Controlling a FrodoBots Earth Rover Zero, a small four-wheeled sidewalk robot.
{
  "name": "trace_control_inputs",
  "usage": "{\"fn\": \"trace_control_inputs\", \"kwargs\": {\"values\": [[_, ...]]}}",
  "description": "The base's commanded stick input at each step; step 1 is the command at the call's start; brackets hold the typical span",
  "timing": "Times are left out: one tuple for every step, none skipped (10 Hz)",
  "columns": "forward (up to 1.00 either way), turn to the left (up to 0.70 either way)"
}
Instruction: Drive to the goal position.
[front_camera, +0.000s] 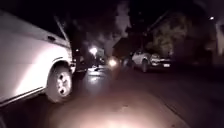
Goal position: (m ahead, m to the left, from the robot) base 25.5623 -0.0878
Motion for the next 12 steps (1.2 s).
{"fn": "trace_control_inputs", "kwargs": {"values": [[1.0, 0.0], [1.0, 0.0], [1.0, 0.0], [1.0, 0.0], [1.0, 0.0], [1.0, 0.0], [1.0, 0.02], [1.0, 0.27], [1.0, 0.27], [1.0, 0.27], [1.0, 0.0], [1.0, 0.0]]}}
